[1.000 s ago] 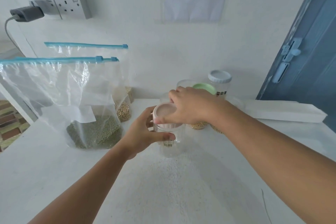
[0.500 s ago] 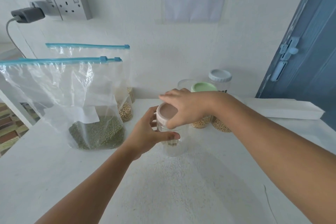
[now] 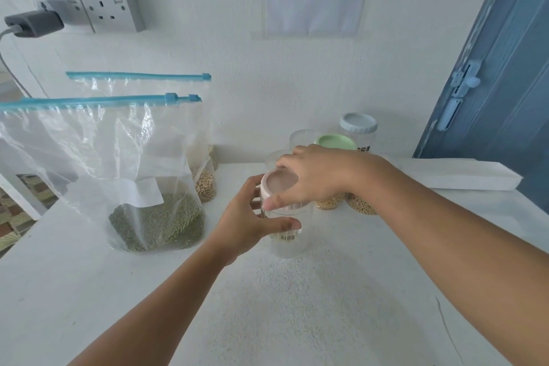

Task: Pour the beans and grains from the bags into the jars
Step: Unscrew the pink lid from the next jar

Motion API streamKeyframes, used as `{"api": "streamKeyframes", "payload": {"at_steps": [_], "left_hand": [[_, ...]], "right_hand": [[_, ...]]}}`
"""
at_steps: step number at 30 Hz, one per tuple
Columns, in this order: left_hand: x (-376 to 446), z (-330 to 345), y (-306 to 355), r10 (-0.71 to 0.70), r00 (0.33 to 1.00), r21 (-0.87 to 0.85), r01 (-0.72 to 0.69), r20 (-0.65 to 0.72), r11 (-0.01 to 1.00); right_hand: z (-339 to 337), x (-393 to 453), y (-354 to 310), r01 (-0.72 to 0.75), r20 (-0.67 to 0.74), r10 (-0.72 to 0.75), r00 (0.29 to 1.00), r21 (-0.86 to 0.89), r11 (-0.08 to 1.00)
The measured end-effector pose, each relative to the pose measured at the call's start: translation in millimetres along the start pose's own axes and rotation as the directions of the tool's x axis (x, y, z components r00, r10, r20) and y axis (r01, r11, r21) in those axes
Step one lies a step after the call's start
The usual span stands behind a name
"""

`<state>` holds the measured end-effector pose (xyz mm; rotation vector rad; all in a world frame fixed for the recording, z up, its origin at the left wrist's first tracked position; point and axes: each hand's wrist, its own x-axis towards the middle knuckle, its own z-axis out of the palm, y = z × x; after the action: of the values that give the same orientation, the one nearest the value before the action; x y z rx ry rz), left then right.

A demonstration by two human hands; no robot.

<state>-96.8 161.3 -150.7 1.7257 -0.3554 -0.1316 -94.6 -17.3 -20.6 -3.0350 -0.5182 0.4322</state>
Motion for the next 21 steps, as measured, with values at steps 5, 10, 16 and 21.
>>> {"api": "streamKeyframes", "payload": {"at_steps": [5,10,16,21], "left_hand": [[2,0,-3,0.006,1.000,0.016,-0.006,0.007,1.000],[3,0,-1,0.011,1.000,0.023,-0.012,0.023,1.000],[7,-7,-2,-0.029,0.997,0.003,0.029,0.068,1.000],[6,-5,-1,-0.046,0.995,0.012,0.045,0.092,0.999]], "right_hand": [[1,4,3,0.113,-0.014,-0.112,0.994,0.080,0.990],[2,4,9,0.143,0.016,-0.147,0.989,0.145,0.979],[-9,6,10,0.209,0.083,-0.226,0.970,0.175,0.962],[-4,4,18,0.241,0.059,-0.261,0.964,0.227,0.943]]}}
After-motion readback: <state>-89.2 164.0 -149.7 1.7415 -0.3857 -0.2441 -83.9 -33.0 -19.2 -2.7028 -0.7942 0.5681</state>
